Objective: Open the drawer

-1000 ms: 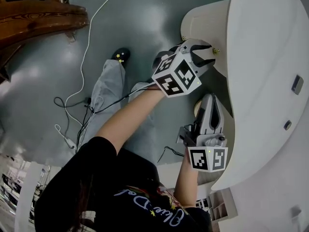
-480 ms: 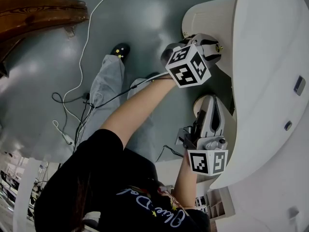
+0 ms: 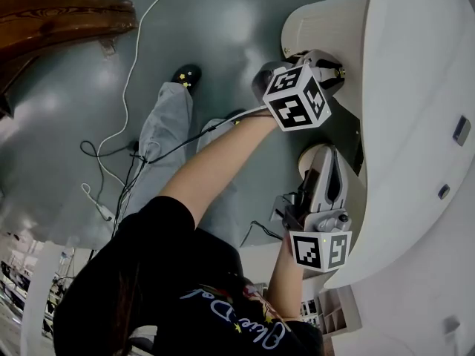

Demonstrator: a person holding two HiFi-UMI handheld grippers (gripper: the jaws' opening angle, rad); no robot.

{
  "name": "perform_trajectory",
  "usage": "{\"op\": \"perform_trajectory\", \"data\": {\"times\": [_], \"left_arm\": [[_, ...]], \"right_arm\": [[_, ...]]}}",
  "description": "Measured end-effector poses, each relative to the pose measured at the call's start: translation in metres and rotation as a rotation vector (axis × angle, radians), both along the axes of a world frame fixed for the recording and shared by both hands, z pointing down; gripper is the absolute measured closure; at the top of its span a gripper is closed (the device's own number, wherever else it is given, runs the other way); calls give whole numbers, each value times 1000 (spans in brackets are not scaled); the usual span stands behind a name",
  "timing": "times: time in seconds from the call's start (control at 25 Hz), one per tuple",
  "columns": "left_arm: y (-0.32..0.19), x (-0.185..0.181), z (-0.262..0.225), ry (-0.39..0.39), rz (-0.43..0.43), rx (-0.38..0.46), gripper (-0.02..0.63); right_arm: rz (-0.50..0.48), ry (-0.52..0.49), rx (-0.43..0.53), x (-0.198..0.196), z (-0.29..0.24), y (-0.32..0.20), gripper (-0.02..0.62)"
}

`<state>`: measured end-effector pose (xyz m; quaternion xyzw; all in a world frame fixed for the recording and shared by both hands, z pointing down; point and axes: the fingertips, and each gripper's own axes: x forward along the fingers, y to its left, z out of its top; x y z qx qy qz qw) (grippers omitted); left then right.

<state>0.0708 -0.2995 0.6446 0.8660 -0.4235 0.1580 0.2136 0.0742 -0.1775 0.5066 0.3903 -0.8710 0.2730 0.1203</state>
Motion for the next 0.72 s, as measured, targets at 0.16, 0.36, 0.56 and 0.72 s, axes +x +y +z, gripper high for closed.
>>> {"op": "perform_trajectory", "data": {"times": [0.16,0.36,0.56,0.72], "left_arm": [[0,1,0,-4,-1,-7,506],[8,-3,1,6,2,-13,508],[14,-6,-1,1,14,-18,506],[17,-5,-3,-6,23,-22,506]], "right_arm": [[-2,-2,-2,-1,-1,1,595],[-3,5,-1,-1,-1,3,595],[7,1,-1,-2,-1,-1,595],[8,-11,1,-7,-6,-2,595]]}}
